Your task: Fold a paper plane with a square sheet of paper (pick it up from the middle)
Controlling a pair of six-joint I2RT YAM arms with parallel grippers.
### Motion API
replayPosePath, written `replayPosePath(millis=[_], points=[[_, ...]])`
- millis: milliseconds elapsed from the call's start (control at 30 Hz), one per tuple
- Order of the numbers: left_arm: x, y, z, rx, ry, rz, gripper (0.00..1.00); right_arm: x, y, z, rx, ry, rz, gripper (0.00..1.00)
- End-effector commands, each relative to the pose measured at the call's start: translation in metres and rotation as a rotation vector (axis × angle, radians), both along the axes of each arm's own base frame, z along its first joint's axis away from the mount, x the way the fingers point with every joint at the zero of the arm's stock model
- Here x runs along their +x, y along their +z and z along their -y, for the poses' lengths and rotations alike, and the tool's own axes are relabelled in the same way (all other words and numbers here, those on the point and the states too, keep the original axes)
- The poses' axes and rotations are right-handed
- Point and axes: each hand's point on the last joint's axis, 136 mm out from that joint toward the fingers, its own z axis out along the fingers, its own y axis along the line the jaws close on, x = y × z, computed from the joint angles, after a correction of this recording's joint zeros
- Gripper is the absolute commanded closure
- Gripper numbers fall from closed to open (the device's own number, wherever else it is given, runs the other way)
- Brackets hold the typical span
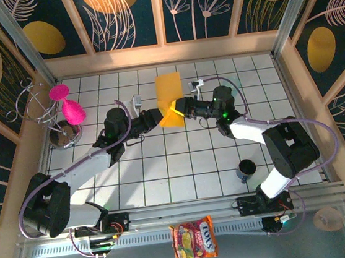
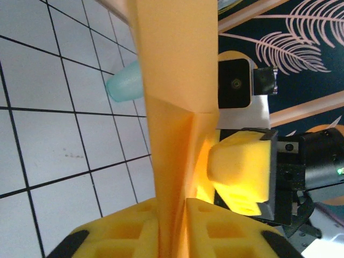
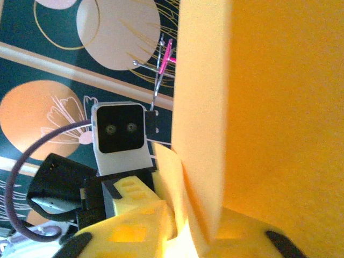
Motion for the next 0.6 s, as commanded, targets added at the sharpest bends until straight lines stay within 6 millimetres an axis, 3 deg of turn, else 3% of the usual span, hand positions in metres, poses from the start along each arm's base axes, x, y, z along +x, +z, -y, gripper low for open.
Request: replayPosePath(millis=[0,133,267,567], points=[[0.008,0.006,-0.002,0.048,0.015,0.045,0.84,0.004,-0.004,0.010,-0.042,-0.039,0.021,0.72],[0.013,-0.004,-0.008,0.135,0.049,0.053,0.89,0.018,-0.020,0.029,-0.148,-0.144,-0.002,0.62],[0.021,-0.021,-0.022,0.294,0.104,0.048,0.91,0.035,-0.033,0.057,-0.283,-0.285,-0.008,0.59],[0.042,-0.052,-0.091,0.838,0.287,0.013,0.92,0.051,-0.034,0.097,-0.487,-0.494,0.044,0.59]])
